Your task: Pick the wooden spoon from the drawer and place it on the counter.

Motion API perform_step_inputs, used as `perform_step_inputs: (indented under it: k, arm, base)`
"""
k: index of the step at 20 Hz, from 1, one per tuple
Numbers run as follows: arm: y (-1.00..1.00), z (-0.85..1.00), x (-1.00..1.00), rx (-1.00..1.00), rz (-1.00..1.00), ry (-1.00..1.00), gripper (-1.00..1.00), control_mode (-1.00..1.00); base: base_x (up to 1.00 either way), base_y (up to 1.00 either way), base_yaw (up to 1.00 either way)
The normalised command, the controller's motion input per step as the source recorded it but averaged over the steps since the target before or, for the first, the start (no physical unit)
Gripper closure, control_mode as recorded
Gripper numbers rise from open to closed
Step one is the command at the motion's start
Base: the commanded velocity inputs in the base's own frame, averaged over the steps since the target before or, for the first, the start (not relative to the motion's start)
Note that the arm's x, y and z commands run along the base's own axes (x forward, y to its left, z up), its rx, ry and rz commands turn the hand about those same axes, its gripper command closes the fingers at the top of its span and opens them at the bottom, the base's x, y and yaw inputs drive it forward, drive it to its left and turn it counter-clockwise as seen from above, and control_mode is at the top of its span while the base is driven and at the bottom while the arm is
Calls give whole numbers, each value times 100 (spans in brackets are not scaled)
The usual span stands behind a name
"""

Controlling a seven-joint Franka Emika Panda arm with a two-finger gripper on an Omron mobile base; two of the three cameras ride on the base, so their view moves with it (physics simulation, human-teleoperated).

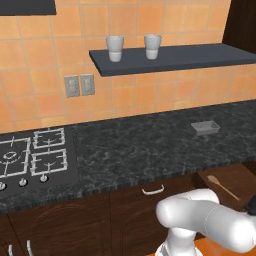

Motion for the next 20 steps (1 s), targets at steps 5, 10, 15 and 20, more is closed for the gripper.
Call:
perform_step_inputs:
  k: [5,10,15,20]
  arm:
    - [-25,-12,-100,0,-8,0,-100,-100]
    - [-4,32,-83,3,-8,-12,-100,-100]
    - [58,98,8,1,8,-4,-100,-100]
    - [60,52,24,-2,16,3,-100,-100]
  base:
    - [0,0,0]
    - [0,0,0]
    - [0,0,0]
    - [0,0,0]
